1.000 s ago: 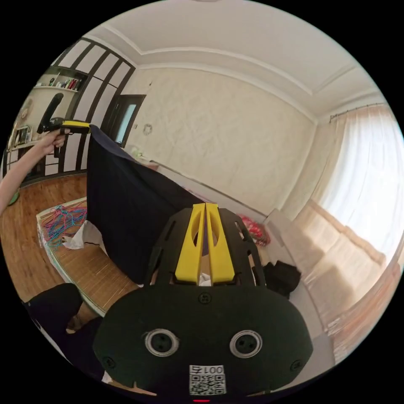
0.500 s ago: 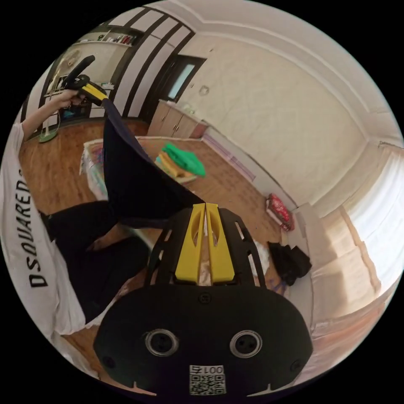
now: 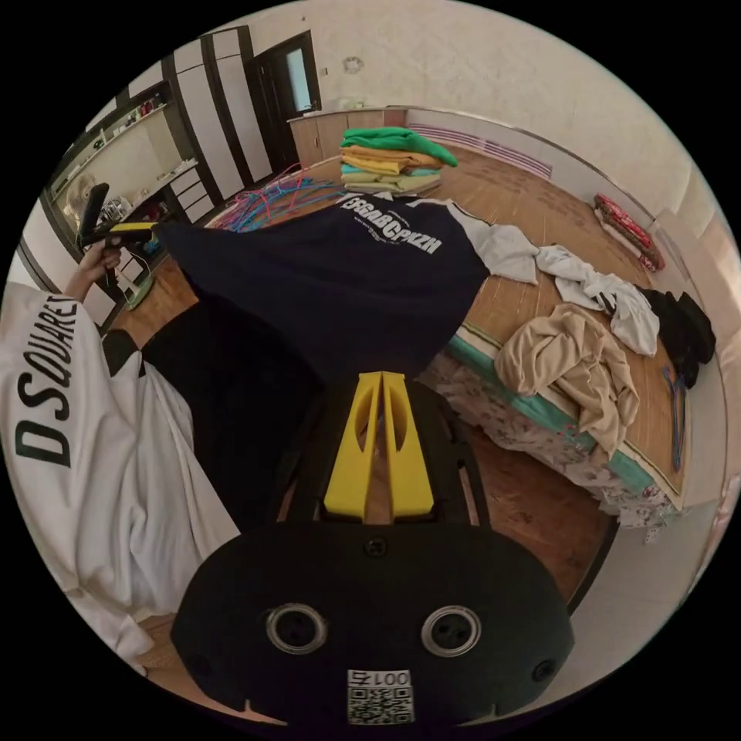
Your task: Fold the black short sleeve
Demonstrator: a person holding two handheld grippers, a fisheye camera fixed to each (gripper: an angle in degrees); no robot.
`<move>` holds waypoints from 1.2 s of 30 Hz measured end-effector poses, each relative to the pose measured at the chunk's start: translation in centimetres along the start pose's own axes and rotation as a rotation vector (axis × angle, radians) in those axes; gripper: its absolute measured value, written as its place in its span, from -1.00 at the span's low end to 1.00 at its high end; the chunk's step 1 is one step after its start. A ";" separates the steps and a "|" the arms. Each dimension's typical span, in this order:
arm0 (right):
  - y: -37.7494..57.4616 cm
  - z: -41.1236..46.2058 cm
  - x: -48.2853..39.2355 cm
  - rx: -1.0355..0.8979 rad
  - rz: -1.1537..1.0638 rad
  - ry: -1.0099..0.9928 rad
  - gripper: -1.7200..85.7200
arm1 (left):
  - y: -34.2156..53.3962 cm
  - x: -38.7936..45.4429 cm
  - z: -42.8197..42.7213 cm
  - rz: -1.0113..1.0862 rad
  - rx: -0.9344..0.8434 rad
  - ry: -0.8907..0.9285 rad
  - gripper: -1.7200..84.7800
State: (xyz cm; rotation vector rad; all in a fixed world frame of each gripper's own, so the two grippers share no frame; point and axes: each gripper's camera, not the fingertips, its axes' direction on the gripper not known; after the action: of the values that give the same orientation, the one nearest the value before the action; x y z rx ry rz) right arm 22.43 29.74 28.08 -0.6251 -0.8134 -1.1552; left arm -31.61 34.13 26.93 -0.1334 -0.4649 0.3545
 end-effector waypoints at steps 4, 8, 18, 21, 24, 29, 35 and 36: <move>-0.1 1.1 -0.3 -0.016 -0.007 -0.166 -0.84 | -0.5 -0.8 -0.4 -0.001 -0.039 -0.009 -0.98; -1.4 3.5 -1.1 -0.075 -0.029 -0.173 -0.76 | -1.6 -1.2 -0.2 0.017 -0.066 -0.052 -0.98; -5.0 6.8 -3.7 -0.343 -0.335 -0.034 -0.74 | -3.5 -1.2 -0.4 0.027 -0.091 -0.076 -0.98; -6.2 8.1 -5.3 -0.357 -0.392 0.020 -0.73 | -3.6 -1.1 -0.2 0.010 -0.089 -0.060 -0.98; -7.1 9.2 -6.9 -0.405 -0.468 0.088 -0.73 | -3.7 -0.7 -0.1 0.013 -0.102 -0.065 -0.98; -7.0 9.7 -7.7 -0.510 -0.569 0.132 -0.74 | -3.5 -0.1 -0.1 0.022 -0.122 -0.082 -0.98; -5.6 11.2 -9.8 -0.490 -0.601 0.250 -0.75 | -2.8 -0.1 0.3 0.004 -0.123 -0.067 -0.98; -5.5 11.3 -10.0 -0.483 -0.608 0.277 -0.75 | -2.7 -0.1 0.3 0.003 -0.125 -0.067 -0.98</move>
State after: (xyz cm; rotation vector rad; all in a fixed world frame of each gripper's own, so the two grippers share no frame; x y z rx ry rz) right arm 12.70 42.44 26.39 -0.6037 -0.4896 -1.9817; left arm -31.05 31.59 27.71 -0.2442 -0.5531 0.3338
